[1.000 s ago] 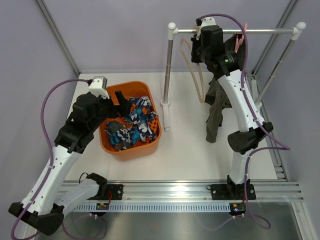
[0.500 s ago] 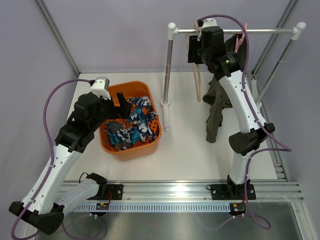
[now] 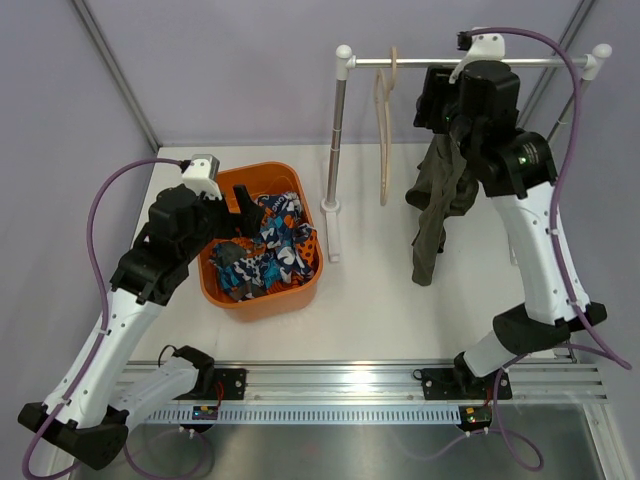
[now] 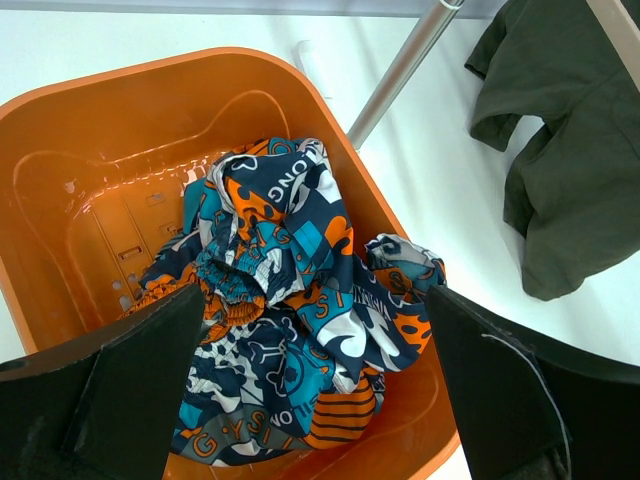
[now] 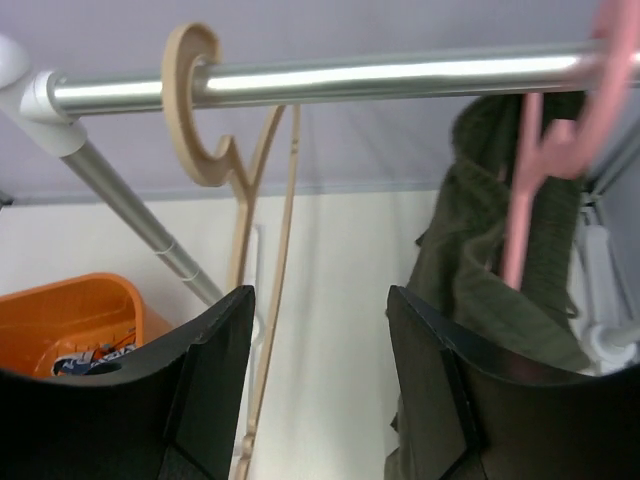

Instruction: Remove the shorts from the hanger

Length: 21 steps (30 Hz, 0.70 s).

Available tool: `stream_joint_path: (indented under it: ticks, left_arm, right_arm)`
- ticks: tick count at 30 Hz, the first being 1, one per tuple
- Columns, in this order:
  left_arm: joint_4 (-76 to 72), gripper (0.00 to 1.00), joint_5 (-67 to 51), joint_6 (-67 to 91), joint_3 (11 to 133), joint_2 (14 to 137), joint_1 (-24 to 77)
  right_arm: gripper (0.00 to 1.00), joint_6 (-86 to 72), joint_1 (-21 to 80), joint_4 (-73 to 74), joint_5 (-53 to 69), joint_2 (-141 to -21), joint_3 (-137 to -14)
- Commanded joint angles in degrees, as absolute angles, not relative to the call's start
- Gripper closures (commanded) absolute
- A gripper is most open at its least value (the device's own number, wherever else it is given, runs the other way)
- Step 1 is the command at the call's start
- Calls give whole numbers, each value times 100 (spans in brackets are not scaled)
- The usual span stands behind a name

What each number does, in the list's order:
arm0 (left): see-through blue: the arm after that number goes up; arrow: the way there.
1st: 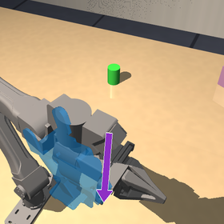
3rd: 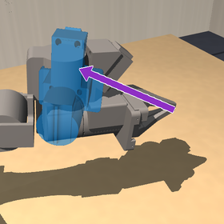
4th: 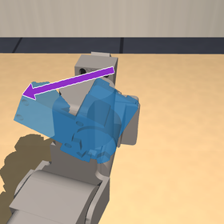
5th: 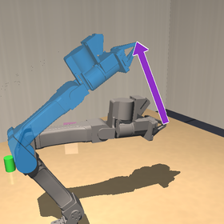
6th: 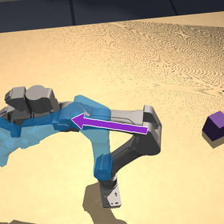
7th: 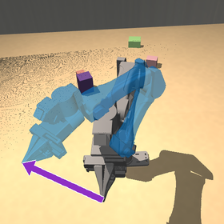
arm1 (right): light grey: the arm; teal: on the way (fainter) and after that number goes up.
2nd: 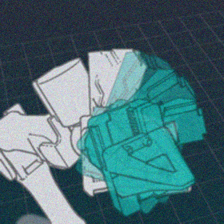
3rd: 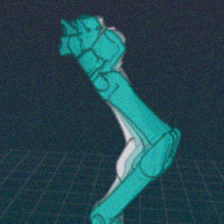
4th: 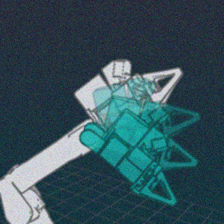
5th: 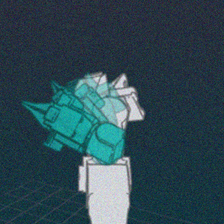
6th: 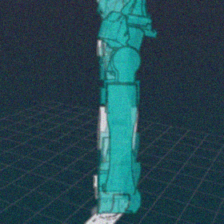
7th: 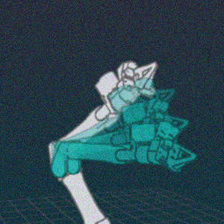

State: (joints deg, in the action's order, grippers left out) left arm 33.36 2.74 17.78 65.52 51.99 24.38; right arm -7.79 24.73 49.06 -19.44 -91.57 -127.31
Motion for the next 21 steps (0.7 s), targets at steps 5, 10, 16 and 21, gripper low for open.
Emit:
stream_joint_path:
  ticks: [5, 10, 16, 21]
  left_arm:
    - [3111, 2, 114, 1688, 6513, 5229, 2434]
    - [3103, 2, 123, 1679, 6495, 5221, 2434]
    - [3085, 2, 88, 1670, 6486, 5229, 2434]
    - [3085, 2, 70, 1661, 6469, 5265, 2426]
  right_arm:
    - [36, -931, 1865, 4764, -3015, -8842, -12393]
    - [36, -932, 1293, 4396, -2602, -8833, -11998]
    - [37, -984, 765, 3710, -2128, -8886, -11435]
    - [37, -1072, 650, 3498, -1899, -9149, -11540]
